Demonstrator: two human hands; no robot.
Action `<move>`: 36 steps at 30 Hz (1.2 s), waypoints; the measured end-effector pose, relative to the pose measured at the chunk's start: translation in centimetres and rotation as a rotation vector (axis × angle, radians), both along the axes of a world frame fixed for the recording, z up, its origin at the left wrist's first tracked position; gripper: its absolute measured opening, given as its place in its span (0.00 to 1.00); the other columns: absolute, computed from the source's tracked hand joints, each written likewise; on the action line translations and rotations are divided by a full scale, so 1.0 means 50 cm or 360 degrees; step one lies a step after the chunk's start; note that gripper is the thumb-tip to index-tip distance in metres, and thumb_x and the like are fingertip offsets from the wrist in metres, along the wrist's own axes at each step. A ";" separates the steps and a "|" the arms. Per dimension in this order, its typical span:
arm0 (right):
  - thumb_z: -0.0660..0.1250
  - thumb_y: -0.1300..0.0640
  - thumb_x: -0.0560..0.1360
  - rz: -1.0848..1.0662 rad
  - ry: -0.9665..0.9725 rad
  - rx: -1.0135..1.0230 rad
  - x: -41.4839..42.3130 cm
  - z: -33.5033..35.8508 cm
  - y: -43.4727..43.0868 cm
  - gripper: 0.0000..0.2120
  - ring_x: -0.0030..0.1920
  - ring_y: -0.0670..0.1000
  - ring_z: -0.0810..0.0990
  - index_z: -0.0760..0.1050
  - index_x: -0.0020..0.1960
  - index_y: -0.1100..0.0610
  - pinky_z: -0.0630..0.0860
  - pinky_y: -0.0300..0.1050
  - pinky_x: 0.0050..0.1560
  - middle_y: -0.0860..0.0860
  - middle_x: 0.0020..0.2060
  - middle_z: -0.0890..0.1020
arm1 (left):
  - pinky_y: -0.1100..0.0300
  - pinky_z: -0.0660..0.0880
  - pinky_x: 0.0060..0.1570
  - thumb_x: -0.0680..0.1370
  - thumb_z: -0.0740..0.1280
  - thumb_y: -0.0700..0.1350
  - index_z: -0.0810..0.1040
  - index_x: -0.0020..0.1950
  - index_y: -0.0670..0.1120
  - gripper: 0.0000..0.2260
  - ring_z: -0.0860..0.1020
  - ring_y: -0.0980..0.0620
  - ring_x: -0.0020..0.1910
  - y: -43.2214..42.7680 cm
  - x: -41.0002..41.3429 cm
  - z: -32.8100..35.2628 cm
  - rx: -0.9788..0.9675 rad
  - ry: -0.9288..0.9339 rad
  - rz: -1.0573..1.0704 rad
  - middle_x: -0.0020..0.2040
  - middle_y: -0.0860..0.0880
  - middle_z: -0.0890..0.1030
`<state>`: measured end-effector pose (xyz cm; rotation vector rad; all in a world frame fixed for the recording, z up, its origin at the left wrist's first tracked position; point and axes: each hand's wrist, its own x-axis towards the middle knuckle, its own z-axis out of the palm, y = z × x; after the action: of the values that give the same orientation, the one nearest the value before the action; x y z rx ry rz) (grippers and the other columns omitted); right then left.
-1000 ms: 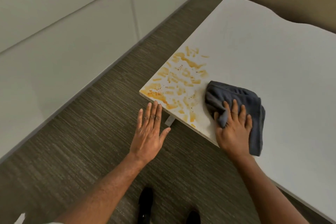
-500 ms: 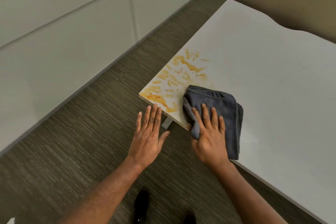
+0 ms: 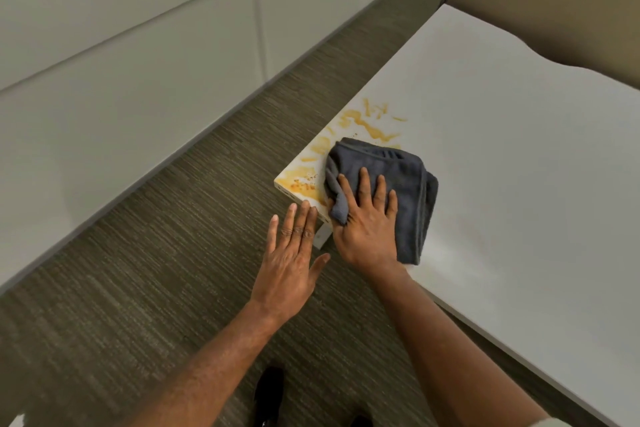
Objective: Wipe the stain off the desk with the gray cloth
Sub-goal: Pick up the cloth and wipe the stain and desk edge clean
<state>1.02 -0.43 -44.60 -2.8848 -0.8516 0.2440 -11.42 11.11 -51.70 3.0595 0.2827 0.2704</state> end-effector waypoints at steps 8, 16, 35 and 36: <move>0.41 0.37 0.77 0.0122 0.0028 0.0012 -0.038 -0.006 -0.077 0.34 0.80 0.56 0.32 0.39 0.81 0.41 0.35 0.62 0.79 0.51 0.82 0.38 | 0.38 0.55 0.80 0.85 0.55 0.62 0.45 0.85 0.40 0.38 0.47 0.43 0.85 0.001 0.000 0.002 -0.0046 -0.0022 -0.0003 0.86 0.42 0.46; 0.45 0.38 0.78 -0.0079 -0.0008 0.0029 -0.002 0.001 -0.019 0.34 0.80 0.61 0.34 0.41 0.82 0.43 0.37 0.65 0.79 0.55 0.82 0.40 | 0.38 0.58 0.80 0.85 0.54 0.63 0.46 0.85 0.41 0.37 0.47 0.43 0.85 0.006 -0.001 -0.001 -0.0073 -0.0007 -0.0010 0.86 0.42 0.47; 0.44 0.38 0.76 0.0009 -0.0036 0.0048 0.003 -0.012 0.031 0.35 0.81 0.60 0.34 0.41 0.82 0.43 0.36 0.63 0.79 0.53 0.82 0.40 | 0.39 0.56 0.81 0.85 0.54 0.61 0.48 0.85 0.40 0.36 0.47 0.42 0.85 0.074 -0.034 -0.012 -0.0054 0.0002 0.0116 0.86 0.41 0.48; 0.47 0.38 0.78 -0.0003 -0.0045 0.0041 0.009 -0.010 0.047 0.35 0.81 0.61 0.34 0.41 0.82 0.43 0.37 0.64 0.79 0.54 0.82 0.40 | 0.39 0.56 0.81 0.85 0.54 0.61 0.48 0.85 0.40 0.36 0.47 0.42 0.85 0.079 -0.034 -0.012 -0.0051 0.0001 0.0131 0.86 0.41 0.48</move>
<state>1.49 1.94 -45.12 -2.8717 -0.8499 0.1905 -13.14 15.05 -52.30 3.0204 0.4094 0.2663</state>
